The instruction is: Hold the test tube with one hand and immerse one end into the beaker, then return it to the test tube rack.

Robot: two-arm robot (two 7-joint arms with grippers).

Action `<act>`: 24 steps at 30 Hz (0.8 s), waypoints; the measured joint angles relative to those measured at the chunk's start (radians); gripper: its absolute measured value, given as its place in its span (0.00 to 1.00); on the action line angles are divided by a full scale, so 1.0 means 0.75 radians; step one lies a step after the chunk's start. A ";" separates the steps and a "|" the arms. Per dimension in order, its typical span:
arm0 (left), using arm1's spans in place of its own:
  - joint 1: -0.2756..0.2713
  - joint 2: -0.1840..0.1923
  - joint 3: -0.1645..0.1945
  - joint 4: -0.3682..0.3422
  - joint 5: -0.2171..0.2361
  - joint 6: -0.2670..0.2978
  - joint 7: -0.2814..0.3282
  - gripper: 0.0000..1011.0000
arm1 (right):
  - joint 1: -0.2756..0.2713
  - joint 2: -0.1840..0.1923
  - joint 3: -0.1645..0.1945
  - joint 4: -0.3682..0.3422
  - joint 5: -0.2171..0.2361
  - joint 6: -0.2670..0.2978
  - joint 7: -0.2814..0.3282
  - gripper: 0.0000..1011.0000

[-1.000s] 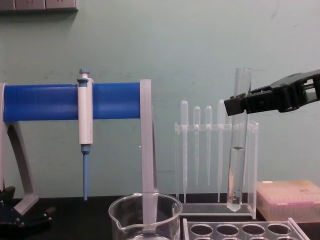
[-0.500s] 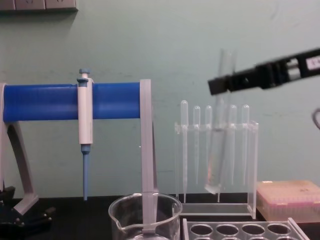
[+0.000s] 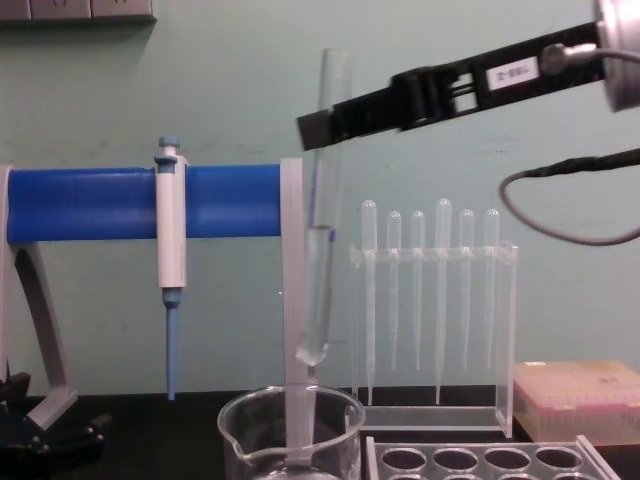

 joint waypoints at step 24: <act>0.000 0.000 0.000 0.000 0.000 0.000 0.000 0.99 | -0.020 -0.081 -0.193 0.220 -0.062 -0.132 -0.034 0.22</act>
